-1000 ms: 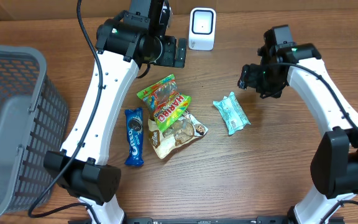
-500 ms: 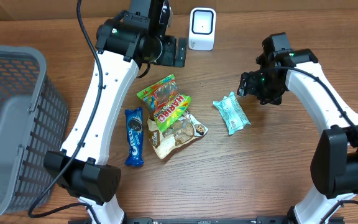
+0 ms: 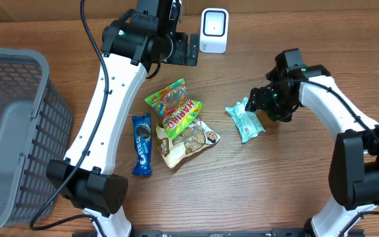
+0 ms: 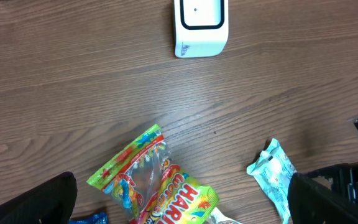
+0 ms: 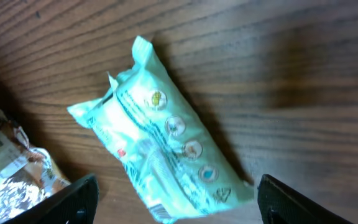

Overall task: Scan the item barcode
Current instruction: 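Grasp the wipes pack with the right gripper and lift it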

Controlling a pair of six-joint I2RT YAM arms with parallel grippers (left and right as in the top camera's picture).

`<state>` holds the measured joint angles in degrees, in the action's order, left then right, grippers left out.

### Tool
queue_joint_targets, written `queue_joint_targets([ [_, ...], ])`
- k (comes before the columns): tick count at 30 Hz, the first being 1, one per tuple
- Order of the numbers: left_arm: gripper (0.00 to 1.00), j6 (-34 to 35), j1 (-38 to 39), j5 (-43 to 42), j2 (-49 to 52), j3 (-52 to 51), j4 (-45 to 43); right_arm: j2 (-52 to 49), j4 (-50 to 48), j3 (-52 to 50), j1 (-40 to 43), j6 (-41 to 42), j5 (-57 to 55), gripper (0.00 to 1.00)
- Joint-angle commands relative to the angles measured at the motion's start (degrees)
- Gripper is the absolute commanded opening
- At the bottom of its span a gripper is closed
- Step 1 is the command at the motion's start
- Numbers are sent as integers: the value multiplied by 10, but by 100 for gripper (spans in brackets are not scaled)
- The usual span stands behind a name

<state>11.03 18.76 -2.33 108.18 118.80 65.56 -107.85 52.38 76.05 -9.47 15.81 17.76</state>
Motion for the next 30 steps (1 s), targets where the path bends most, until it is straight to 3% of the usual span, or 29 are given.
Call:
queue_joint_targets([
  [1, 100, 4, 4, -2, 3, 2, 2, 4, -34, -5, -2, -26, -15, 82],
  [5, 100, 4, 4, -2, 3, 2, 2, 4, -48, -26, -2, -26, -21, 81],
  [11, 100, 4, 4, -2, 3, 2, 2, 4, -64, -82, -2, -26, -6, 70],
  [12, 100, 4, 4, -2, 3, 2, 2, 4, -68, -91, -2, -26, 5, 67],
  [14, 100, 4, 4, -2, 3, 2, 2, 4, -71, -103, -2, -26, 30, 49],
  [22, 100, 4, 4, -2, 3, 2, 2, 4, -68, -108, -31, -24, 143, 32],
  [26, 100, 4, 4, -2, 3, 2, 2, 5, -55, -103, -57, -26, 162, 33],
  [28, 100, 4, 4, -2, 3, 2, 2, 11, -57, -88, -58, -28, 93, 50],
  [29, 100, 4, 4, -3, 3, 2, 2, 12, -58, -75, -53, -29, 61, 65],
  [30, 100, 4, 4, -2, 3, 2, 2, 12, -58, -61, -46, -39, 38, 73],
])
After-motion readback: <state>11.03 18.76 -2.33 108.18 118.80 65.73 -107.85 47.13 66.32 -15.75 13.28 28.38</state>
